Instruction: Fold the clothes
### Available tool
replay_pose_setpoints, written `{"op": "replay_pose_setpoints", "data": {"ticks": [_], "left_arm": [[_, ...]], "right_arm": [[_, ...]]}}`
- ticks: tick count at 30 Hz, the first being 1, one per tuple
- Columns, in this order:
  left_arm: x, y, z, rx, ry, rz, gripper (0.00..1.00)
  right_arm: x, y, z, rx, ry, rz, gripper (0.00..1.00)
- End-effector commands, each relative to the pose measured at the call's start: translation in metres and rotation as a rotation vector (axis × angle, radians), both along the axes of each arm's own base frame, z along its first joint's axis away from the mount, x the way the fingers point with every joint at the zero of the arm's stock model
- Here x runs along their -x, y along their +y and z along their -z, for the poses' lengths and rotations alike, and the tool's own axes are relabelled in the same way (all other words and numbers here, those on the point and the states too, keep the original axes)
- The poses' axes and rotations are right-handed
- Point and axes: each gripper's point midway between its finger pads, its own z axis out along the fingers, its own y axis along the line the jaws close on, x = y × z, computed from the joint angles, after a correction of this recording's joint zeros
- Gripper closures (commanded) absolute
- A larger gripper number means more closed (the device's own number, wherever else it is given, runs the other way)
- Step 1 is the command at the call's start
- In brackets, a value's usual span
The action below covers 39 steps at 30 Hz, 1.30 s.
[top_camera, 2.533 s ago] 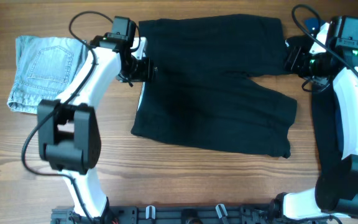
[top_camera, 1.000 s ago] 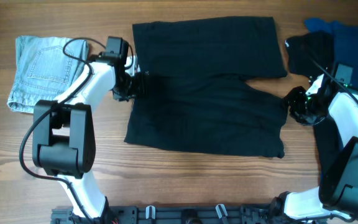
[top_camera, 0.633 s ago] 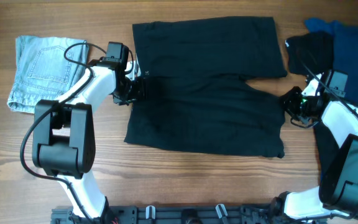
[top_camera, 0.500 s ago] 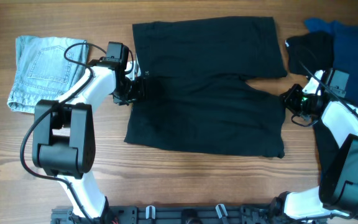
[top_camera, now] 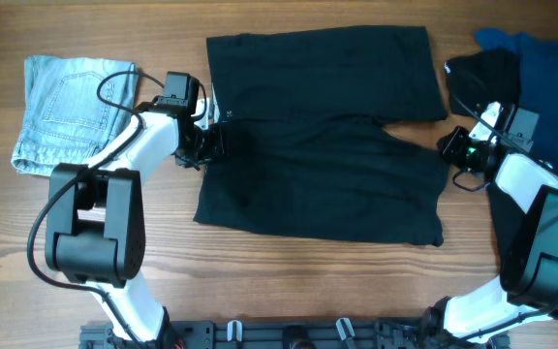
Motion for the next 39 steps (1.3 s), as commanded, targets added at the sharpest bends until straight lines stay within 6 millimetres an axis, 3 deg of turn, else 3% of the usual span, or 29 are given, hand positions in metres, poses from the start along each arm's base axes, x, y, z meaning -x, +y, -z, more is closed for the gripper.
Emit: {"op": "replay_pose_setpoints", "data": {"ticks": [1, 6, 9, 11, 16, 20, 23, 26, 28, 30, 31, 32, 36, 39], "left_arm": [[0.033, 0.008, 0.034, -0.045, 0.127, 0.002, 0.39], [0.033, 0.010, 0.034, -0.056, 0.125, 0.000, 0.39], [0.033, 0.010, 0.034, -0.056, 0.125, 0.000, 0.37], [0.030, 0.009, 0.034, -0.055, 0.116, 0.000, 0.37], [0.027, 0.009, 0.034, -0.052, 0.101, -0.001, 0.36], [0.027, 0.009, 0.034, -0.052, 0.101, -0.001, 0.36], [0.027, 0.009, 0.034, -0.052, 0.100, -0.001, 0.35], [0.026, 0.009, 0.034, -0.051, 0.097, -0.001, 0.35], [0.025, 0.009, 0.034, -0.051, 0.094, -0.001, 0.35], [0.025, 0.009, 0.034, -0.051, 0.093, -0.001, 0.35], [0.025, 0.009, 0.034, -0.051, 0.093, -0.001, 0.35], [0.025, 0.009, 0.034, -0.051, 0.094, -0.001, 0.35], [0.026, 0.009, 0.034, -0.051, 0.095, -0.001, 0.35], [0.025, 0.008, 0.034, -0.049, 0.094, -0.008, 0.35]], "right_arm": [[-0.014, 0.000, -0.006, 0.003, -0.075, -0.032, 0.96], [-0.028, -0.018, -0.016, 0.099, -0.139, -0.007, 0.96], [-0.034, -0.012, -0.025, 0.081, -0.167, -0.055, 0.92], [-0.038, -0.001, -0.032, 0.063, -0.207, -0.142, 0.75], [-0.037, 0.000, -0.020, 0.159, -0.214, -0.281, 0.41], [-0.048, 0.000, -0.004, 0.177, -0.247, -0.314, 0.31], [-0.056, 0.016, 0.004, 0.120, -0.318, -0.388, 0.27], [-0.059, 0.018, 0.018, 0.052, -0.301, -0.329, 0.28], [-0.059, 0.018, 0.021, 0.023, -0.291, -0.299, 0.36], [-0.060, 0.018, 0.020, 0.022, -0.294, -0.294, 0.62], [-0.060, 0.018, 0.019, 0.008, -0.290, -0.277, 0.89], [-0.059, 0.016, 0.017, -0.017, -0.280, -0.245, 0.96], [-0.049, 0.012, -0.012, -0.015, -0.242, -0.193, 0.96], [-0.029, 0.005, -0.033, 0.036, -0.172, -0.145, 0.96]]}}
